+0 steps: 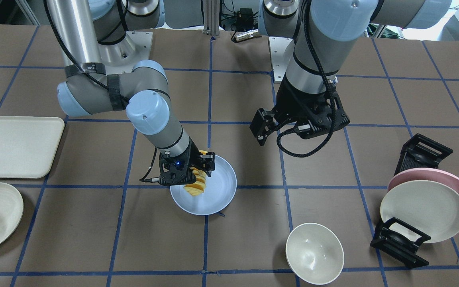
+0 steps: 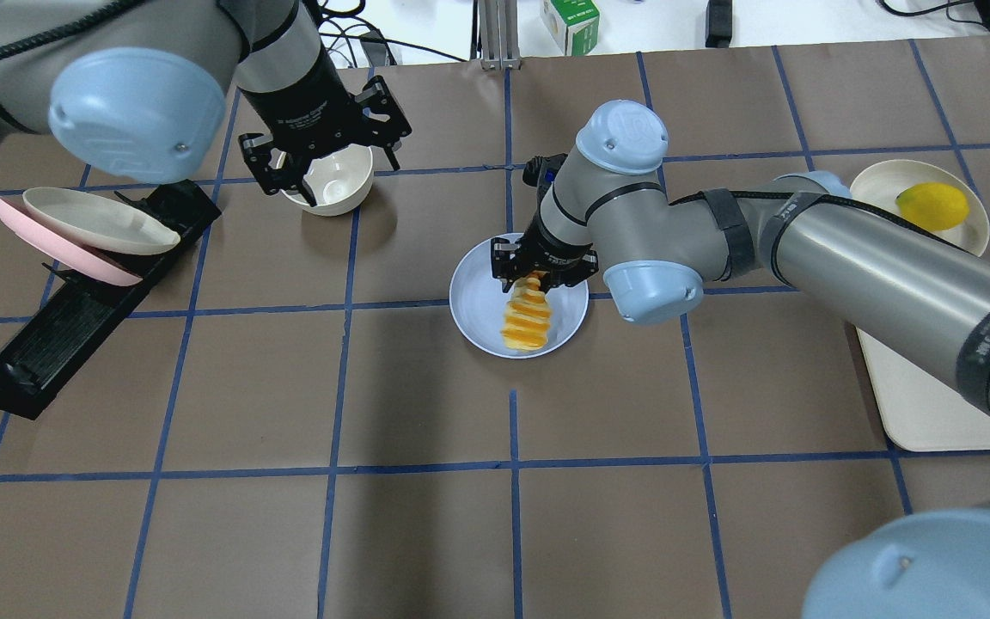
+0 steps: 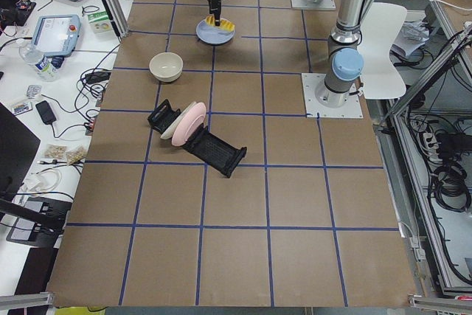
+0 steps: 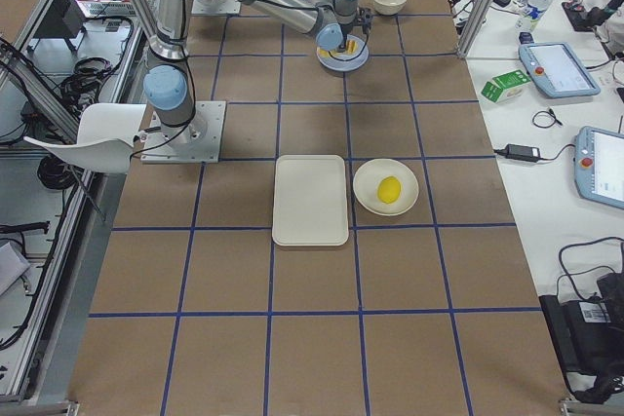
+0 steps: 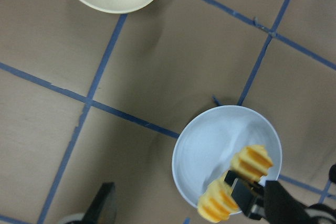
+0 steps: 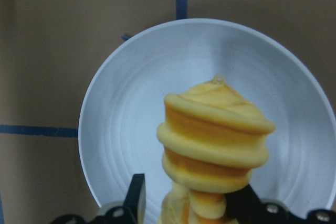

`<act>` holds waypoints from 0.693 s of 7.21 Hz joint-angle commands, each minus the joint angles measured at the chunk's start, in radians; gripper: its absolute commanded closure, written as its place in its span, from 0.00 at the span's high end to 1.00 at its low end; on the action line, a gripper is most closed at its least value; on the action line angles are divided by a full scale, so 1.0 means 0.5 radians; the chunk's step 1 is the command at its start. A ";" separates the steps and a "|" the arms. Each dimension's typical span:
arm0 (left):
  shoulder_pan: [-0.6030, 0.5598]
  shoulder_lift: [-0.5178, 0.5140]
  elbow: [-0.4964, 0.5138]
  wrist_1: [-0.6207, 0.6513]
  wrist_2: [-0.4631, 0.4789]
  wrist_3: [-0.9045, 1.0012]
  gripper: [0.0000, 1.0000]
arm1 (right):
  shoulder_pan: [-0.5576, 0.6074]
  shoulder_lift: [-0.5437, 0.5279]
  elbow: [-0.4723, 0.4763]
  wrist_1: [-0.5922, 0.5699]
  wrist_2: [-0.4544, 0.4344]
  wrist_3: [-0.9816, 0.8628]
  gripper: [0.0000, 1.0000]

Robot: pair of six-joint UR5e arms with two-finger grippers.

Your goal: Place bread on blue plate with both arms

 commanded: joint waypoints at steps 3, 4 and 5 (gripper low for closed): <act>0.044 0.138 0.002 -0.390 0.203 0.344 1.00 | -0.092 -0.070 -0.160 0.174 -0.128 -0.030 1.00; 0.047 0.135 -0.004 -0.369 0.179 0.353 1.00 | -0.122 -0.149 -0.190 0.284 -0.152 -0.079 1.00; 0.092 0.138 0.011 -0.278 0.179 0.423 1.00 | -0.192 -0.235 -0.261 0.489 -0.231 -0.204 1.00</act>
